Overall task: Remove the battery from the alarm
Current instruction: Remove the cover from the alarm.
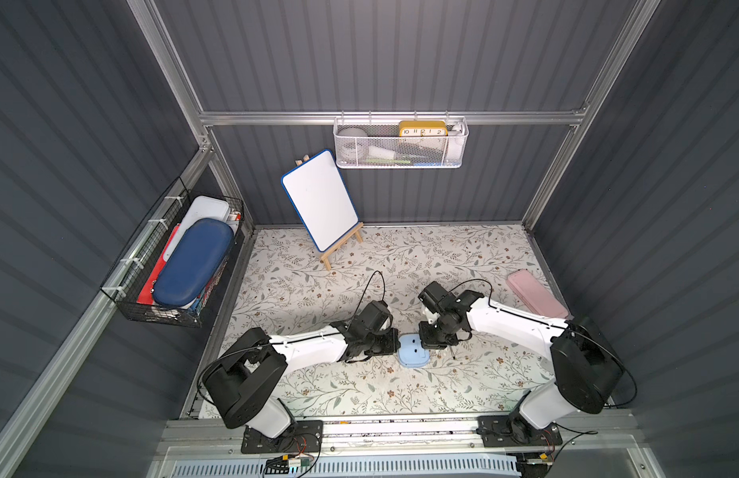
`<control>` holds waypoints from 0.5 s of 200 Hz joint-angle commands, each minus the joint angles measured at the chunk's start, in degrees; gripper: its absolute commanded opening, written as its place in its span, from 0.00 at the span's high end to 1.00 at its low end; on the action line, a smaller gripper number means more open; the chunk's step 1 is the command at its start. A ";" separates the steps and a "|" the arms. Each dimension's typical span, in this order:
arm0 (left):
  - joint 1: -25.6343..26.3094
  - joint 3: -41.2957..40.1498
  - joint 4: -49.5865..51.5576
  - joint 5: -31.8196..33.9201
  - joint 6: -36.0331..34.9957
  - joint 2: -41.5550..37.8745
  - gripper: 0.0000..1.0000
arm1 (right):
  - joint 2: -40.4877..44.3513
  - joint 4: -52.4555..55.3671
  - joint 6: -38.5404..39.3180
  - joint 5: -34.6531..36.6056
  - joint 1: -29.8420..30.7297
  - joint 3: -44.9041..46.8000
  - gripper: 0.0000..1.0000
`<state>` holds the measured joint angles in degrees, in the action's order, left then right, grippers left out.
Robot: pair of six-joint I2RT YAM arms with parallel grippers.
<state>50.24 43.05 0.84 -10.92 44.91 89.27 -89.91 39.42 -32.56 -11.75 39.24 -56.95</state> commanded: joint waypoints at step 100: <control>1.72 0.90 0.48 -1.49 0.27 2.66 1.00 | 3.76 -3.07 -0.55 0.23 -0.02 2.28 0.98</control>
<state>50.83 43.35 -0.05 -10.68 44.97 89.89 -86.87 38.39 -32.56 -11.55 39.20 -55.59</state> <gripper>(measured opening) 0.064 0.074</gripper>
